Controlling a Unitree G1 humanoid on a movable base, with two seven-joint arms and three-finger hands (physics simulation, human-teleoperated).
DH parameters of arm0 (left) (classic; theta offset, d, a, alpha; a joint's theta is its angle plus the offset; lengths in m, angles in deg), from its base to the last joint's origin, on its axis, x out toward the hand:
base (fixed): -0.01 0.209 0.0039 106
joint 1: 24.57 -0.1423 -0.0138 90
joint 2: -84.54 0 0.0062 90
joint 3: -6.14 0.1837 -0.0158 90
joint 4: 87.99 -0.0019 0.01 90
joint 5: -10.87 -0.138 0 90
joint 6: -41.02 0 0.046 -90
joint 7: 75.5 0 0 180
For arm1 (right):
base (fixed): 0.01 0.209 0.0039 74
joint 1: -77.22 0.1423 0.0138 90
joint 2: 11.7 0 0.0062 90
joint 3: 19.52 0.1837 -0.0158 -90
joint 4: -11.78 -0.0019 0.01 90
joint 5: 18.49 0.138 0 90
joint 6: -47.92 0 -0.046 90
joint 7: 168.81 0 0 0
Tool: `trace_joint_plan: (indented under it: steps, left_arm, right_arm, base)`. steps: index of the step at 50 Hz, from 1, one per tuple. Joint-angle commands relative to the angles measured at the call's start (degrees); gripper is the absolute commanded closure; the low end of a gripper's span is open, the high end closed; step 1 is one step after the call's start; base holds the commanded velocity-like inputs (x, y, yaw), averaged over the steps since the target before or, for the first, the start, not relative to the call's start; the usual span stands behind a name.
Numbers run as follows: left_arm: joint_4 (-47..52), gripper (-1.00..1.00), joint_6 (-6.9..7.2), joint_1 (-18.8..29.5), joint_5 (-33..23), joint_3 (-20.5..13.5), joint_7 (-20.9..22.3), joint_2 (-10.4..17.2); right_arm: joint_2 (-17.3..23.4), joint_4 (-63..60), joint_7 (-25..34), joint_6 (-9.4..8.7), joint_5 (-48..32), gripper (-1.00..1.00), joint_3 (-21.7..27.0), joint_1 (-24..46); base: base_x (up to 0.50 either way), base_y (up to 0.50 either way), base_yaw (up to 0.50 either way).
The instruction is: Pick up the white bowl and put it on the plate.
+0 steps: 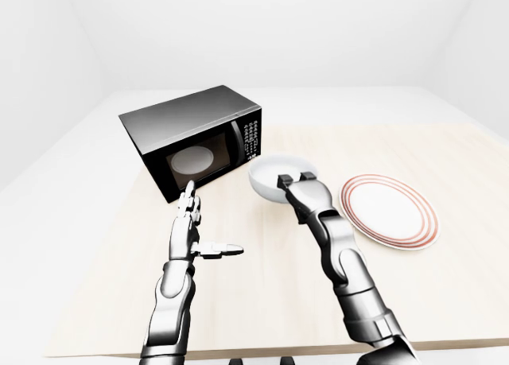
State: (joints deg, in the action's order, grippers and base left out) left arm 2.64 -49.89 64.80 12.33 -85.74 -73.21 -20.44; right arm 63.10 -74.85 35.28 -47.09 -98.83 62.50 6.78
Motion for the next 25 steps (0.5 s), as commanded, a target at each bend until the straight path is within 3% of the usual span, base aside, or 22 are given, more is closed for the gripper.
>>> trace_joint_plan:
  steps: [1, 25]
  left_arm:
    - [0.55, -1.0, 2.12, 0.3, 1.44, -0.32, 0.41, -0.1]
    - [0.56, -1.0, 2.14, 0.3, 1.44, -0.33, 0.41, -0.11]
  right_arm:
    - [1.41, -2.95, -1.23, 0.0, -4.87, 1.0, 2.39, 2.32]
    - [6.81, 3.37, -5.52, 0.0, 0.27, 1.0, 6.97, 5.56]
  base:
    - [0.0, 0.0, 0.0]
    - [0.0, 0.0, 0.0]
